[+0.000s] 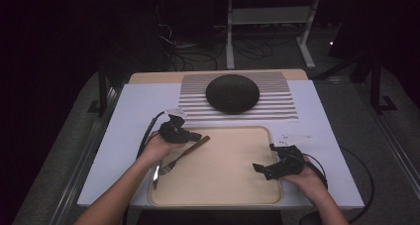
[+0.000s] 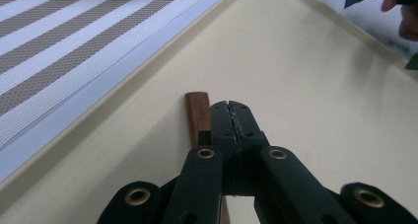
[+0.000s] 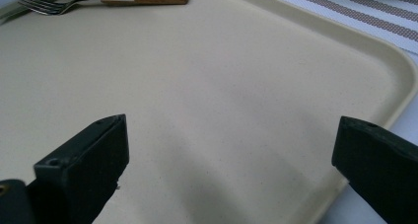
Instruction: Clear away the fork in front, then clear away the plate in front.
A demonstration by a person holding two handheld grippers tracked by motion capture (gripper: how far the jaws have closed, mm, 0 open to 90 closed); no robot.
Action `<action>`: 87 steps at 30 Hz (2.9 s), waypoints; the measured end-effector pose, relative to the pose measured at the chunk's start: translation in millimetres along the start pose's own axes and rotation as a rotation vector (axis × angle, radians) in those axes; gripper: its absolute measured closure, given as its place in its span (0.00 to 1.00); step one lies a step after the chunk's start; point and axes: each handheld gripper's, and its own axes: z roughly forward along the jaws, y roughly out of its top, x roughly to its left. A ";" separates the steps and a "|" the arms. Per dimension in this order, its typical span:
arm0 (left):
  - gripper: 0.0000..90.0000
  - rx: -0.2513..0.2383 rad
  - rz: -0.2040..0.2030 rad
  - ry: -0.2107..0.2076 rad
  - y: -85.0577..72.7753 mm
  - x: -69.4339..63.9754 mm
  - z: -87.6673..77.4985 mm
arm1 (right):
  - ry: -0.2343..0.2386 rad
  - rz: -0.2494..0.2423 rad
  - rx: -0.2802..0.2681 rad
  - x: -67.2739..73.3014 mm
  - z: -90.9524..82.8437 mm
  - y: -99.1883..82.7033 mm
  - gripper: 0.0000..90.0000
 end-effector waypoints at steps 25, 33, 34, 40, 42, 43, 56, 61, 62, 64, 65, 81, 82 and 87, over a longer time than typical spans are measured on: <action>1.00 0.086 -0.012 0.104 10.6 21.3 27.9 | 0.003 -0.005 -0.012 0.3 -2.2 0.4 0.01; 1.00 0.076 -0.056 0.142 0.3 35.8 10.5 | 0.006 -0.010 -0.007 1.5 -0.4 2.0 0.01; 1.00 0.074 -0.063 0.146 -1.1 36.9 8.5 | 0.005 -0.012 -0.007 1.9 -1.0 1.3 0.01; 1.00 0.083 -0.064 0.185 -8.2 40.9 -2.8 | 0.009 -0.017 -0.016 2.5 -3.0 0.7 0.01; 1.00 0.080 -0.074 0.189 -10.7 43.9 -6.4 | 0.007 -0.019 -0.011 2.2 -3.5 0.0 0.01; 1.00 0.078 -0.082 0.191 -12.1 45.4 -8.4 | 0.007 -0.015 -0.014 2.4 -4.1 -0.1 0.01; 1.00 0.068 -0.105 0.217 -22.9 56.3 -24.7 | 0.011 -0.020 -0.013 3.5 -3.6 0.6 0.01; 0.91 0.039 -0.091 0.211 -21.2 53.9 -27.6 | 0.010 -0.021 -0.015 3.4 -4.5 0.0 0.01; 0.87 0.030 -0.089 0.208 -21.0 53.5 -28.6 | 0.011 -0.022 -0.014 3.4 -4.6 -0.1 0.01; 0.82 0.010 -0.080 0.190 -20.6 52.7 -30.6 | 0.012 -0.023 -0.015 3.5 -4.8 0.0 0.01; 0.79 -0.001 -0.075 0.185 -20.1 52.1 -31.6 | 0.012 -0.024 -0.015 3.6 -4.8 -0.1 0.01; 0.15 -0.083 0.096 0.153 1.6 52.0 -24.0 | 0.010 -0.019 -0.012 2.2 -3.6 -0.1 0.01; 0.11 -0.083 0.099 0.149 3.7 53.3 -23.2 | 0.006 -0.015 -0.006 1.9 -3.3 -0.1 0.01; 0.03 -0.097 0.110 0.144 15.1 61.9 -18.0 | 0.000 -0.010 0.003 0.6 -2.6 -0.7 0.01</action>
